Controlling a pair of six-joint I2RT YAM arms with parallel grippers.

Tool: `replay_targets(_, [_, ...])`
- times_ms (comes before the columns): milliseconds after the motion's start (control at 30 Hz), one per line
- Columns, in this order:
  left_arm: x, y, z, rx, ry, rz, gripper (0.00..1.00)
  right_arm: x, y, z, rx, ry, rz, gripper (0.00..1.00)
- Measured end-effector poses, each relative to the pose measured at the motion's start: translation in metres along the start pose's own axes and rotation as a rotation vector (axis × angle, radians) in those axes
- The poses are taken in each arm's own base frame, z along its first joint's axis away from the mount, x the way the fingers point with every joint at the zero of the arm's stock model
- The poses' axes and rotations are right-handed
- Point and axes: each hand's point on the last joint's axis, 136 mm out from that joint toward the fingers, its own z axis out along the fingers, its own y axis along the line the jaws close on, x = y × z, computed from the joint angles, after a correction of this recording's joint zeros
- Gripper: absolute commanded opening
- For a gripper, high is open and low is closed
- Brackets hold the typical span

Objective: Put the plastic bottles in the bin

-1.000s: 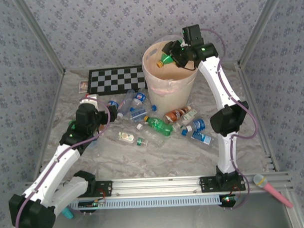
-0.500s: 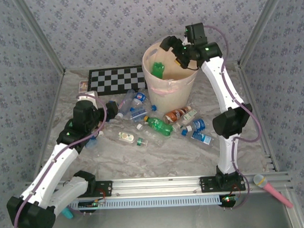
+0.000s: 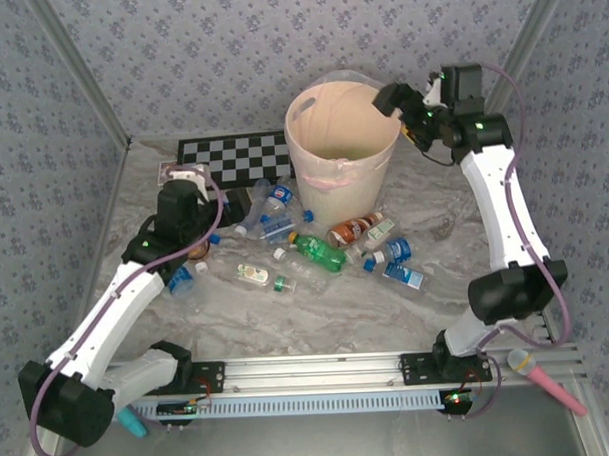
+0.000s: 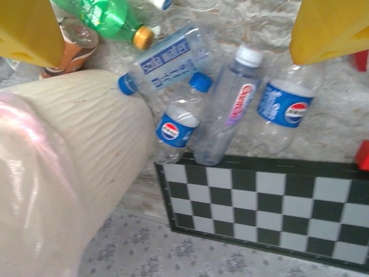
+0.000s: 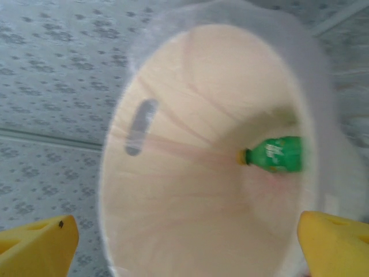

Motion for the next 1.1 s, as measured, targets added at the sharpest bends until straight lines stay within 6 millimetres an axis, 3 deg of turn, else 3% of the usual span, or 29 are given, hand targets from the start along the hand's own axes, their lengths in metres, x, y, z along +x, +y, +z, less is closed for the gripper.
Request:
replay_targets(233, [-0.019,-0.053,0.024,0.095,0.042,0.050,1.00,0.023,-0.091,-0.047,0.153,-0.055,0.116,1.00])
replay_targets(467, [-0.016,-0.077,0.042,0.135,0.091,0.094,1.00,0.064,-0.146,-0.077,0.231,-0.093,0.201,1.00])
replay_targets(800, [-0.010,-0.084,0.039,0.151,0.127,0.125,1.00,0.142,-0.227,-0.047,0.364,0.032,0.382,0.97])
replay_targets(933, [-0.006,-0.087,0.038,0.166,0.145,0.120,1.00,0.162,-0.247,-0.029,0.366,0.070,0.462,0.88])
replay_targets(1100, [-0.009,-0.093,0.030,0.198,0.144,0.091,1.00,0.176,-0.264,-0.002,0.362,0.122,0.552,0.88])
